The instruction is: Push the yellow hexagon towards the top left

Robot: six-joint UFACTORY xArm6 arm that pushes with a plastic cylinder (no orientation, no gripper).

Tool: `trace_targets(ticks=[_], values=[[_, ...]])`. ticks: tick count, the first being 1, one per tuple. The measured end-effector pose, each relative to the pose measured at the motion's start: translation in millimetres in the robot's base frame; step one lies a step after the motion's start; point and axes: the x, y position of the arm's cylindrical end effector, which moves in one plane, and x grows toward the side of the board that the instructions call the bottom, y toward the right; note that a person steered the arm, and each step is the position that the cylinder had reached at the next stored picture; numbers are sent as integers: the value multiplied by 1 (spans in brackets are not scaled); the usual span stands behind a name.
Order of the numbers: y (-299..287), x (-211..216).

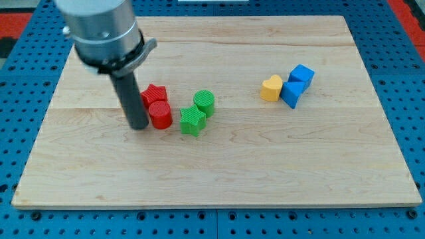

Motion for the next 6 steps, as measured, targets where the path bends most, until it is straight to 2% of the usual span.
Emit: trace_targets(ticks=[1,2,3,4,5,6], values=[[-73,-38],[-79,-44],[-81,-106],[-117,-125],[-104,-152],[-57,-153]])
